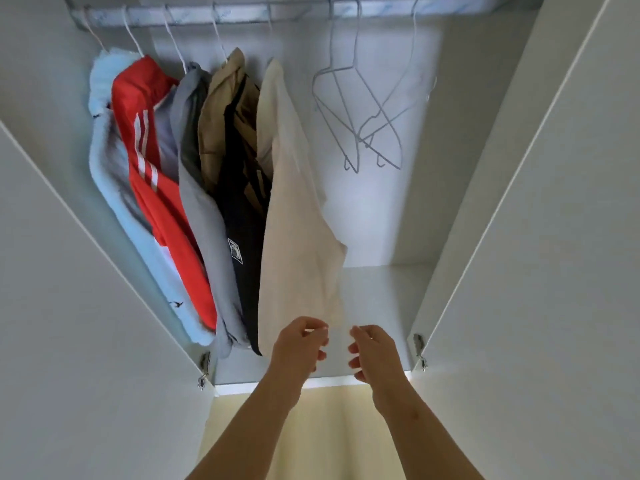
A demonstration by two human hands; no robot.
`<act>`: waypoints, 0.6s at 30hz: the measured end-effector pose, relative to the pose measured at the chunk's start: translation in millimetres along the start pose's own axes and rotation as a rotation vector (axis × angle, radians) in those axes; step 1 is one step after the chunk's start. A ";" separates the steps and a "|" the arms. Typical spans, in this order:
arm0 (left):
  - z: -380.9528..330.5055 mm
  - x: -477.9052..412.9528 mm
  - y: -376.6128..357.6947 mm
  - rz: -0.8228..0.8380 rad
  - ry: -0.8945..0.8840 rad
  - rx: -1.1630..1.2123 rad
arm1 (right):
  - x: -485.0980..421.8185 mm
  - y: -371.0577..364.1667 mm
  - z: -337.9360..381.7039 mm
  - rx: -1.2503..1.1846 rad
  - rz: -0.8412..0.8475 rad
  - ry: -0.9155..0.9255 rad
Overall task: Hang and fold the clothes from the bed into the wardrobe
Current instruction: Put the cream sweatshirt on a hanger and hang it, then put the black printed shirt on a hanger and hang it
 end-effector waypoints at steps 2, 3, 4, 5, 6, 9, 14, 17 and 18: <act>15.1 12.9 -9.4 0.071 0.015 -0.040 | 16.1 14.8 -16.9 -0.064 -0.047 -0.029; 21.5 18.0 -12.9 0.103 0.017 -0.055 | 23.8 21.3 -23.6 -0.095 -0.070 -0.037; 27.9 23.8 -16.7 0.138 0.016 -0.070 | 32.6 27.9 -30.6 -0.121 -0.099 -0.043; 33.8 30.4 -20.6 0.174 0.014 -0.083 | 42.7 34.3 -38.3 -0.141 -0.133 -0.048; 39.9 37.7 -23.9 0.207 0.010 -0.096 | 53.5 40.2 -47.3 -0.159 -0.171 -0.053; 67.3 63.5 -29.6 0.291 0.015 -0.129 | 94.6 48.8 -87.5 -0.219 -0.280 -0.095; 134.3 125.3 -39.5 0.512 0.019 -0.274 | 185.1 49.7 -178.8 -0.343 -0.419 -0.248; 159.3 170.5 -53.3 0.640 -0.020 -0.368 | 241.4 63.1 -222.3 -0.429 -0.555 -0.278; 164.9 186.5 -59.3 0.675 -0.042 -0.404 | 260.6 68.3 -236.2 -0.463 -0.604 -0.287</act>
Point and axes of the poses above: each hand's wrist, its own x-axis away from the middle knuckle, its own y-axis out of the back of the hand, z = x × y, the point moved 8 cm from there along -x, towards the middle knuckle, and after that the axes turned 9 degrees about -x, right-handed, at the moved point
